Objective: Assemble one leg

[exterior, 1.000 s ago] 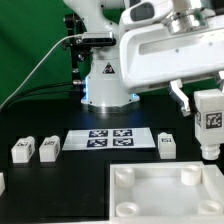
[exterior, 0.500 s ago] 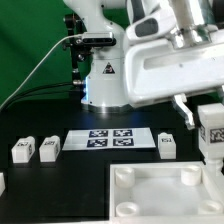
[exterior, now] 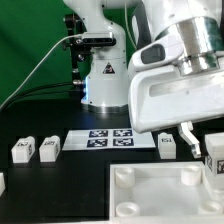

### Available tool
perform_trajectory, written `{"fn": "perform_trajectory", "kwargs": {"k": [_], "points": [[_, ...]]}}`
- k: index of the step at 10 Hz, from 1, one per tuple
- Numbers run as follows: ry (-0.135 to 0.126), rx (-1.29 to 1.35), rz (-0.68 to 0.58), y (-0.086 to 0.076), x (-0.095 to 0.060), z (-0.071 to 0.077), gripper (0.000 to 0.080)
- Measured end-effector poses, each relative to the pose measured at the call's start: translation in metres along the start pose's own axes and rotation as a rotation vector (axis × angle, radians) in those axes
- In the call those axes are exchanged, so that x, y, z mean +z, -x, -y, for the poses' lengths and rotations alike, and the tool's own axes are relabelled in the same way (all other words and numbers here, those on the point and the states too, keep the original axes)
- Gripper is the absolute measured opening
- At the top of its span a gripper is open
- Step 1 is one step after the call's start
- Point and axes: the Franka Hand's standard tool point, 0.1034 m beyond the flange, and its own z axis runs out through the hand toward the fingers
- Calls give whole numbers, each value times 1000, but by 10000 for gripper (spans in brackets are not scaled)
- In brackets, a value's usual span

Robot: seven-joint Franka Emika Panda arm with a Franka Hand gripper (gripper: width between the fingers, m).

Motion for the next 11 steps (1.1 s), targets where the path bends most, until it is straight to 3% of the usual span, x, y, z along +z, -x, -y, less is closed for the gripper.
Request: {"fn": "perform_trajectory", "kwargs": {"k": [3, 11], "points": [[8, -9, 1, 2, 4, -11, 291], [11, -5, -27, 19, 19, -9, 291]]}}
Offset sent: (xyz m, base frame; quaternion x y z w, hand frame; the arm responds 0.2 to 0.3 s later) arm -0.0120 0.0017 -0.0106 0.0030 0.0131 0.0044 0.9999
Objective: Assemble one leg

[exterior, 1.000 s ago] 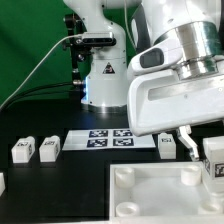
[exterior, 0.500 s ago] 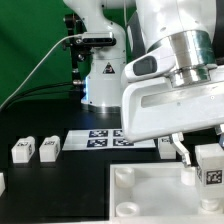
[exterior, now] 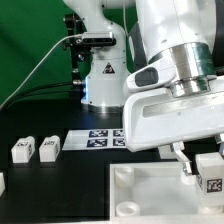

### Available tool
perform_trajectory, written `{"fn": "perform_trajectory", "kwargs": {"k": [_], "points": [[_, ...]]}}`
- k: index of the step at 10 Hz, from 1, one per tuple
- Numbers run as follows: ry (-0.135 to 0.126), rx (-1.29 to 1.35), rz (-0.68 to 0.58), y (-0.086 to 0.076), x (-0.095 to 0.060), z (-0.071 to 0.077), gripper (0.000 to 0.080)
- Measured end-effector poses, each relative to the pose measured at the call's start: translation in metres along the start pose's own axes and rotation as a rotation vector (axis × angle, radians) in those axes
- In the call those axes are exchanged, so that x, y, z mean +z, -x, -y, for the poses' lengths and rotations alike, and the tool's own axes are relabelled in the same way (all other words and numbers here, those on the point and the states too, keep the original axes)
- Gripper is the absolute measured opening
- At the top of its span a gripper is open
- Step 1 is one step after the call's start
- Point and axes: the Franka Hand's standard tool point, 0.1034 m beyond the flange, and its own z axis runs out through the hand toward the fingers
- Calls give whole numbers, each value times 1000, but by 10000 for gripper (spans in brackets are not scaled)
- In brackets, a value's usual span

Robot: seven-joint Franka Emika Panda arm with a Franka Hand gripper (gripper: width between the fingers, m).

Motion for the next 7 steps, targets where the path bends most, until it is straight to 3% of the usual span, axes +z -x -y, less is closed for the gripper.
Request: {"fn": "perform_trajectory", "kwargs": {"k": [7], "points": [[20, 48, -40, -2, 1, -1, 291]]}}
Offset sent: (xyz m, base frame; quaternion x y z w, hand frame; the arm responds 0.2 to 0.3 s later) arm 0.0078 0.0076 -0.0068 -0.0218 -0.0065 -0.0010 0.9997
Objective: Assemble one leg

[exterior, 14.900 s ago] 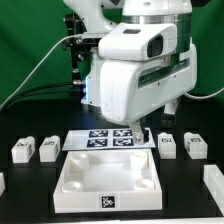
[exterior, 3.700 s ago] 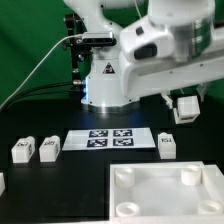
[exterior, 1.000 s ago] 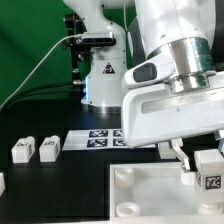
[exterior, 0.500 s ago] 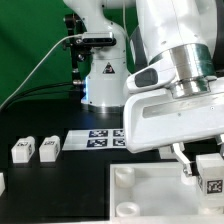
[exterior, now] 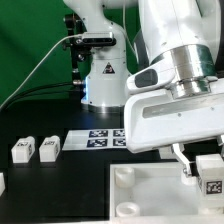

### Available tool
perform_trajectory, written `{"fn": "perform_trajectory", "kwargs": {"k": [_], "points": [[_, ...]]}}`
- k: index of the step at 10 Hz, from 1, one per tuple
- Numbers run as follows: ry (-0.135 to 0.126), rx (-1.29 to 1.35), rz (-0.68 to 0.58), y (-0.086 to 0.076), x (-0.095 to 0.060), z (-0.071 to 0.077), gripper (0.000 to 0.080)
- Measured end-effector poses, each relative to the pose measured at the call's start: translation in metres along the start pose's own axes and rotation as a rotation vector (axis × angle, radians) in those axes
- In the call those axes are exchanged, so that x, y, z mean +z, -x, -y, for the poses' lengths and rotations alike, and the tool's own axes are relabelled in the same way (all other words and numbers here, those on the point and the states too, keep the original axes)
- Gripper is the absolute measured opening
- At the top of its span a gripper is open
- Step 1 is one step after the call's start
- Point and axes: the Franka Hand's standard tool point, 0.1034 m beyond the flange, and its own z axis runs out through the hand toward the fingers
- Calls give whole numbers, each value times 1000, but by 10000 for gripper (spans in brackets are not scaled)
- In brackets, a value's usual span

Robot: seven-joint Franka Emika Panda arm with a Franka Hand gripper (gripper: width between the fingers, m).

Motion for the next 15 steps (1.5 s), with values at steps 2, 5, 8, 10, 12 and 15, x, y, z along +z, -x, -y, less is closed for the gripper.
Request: {"fn": "perform_trajectory", "kwargs": {"k": [2, 5, 8, 10, 12, 15], "points": [[0, 0, 3, 1, 0, 0, 367], [0, 0, 3, 1, 0, 0, 643], [0, 0, 3, 1, 0, 0, 648], [0, 0, 3, 1, 0, 0, 649], [-4, 1, 32, -8, -5, 1, 649], [-16, 9, 168, -19, -8, 0, 649]]}}
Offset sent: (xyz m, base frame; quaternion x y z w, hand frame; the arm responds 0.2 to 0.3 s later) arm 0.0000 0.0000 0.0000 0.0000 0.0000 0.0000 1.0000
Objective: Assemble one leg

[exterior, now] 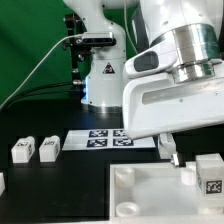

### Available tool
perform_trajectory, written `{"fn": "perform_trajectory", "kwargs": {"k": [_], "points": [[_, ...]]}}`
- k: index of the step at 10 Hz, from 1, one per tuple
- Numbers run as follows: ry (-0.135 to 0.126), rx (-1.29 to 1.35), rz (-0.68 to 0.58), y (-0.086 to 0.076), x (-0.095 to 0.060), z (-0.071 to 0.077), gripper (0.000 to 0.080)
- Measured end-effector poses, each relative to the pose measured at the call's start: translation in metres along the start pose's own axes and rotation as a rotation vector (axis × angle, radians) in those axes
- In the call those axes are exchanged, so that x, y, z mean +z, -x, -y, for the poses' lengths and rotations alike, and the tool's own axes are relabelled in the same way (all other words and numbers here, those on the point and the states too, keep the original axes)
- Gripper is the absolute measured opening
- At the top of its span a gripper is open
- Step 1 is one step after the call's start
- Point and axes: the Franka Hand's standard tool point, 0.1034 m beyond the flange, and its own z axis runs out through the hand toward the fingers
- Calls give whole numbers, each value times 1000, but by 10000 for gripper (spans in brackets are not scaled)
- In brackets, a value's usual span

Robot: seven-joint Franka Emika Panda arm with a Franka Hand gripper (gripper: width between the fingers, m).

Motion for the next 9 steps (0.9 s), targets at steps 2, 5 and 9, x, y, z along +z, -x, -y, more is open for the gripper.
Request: {"fn": "perform_trajectory", "kwargs": {"k": [2, 5, 9], "points": [[-20, 18, 241, -2, 1, -5, 649], [-48, 37, 513, -2, -1, 1, 649], [-44, 48, 474, -3, 12, 2, 649]]}}
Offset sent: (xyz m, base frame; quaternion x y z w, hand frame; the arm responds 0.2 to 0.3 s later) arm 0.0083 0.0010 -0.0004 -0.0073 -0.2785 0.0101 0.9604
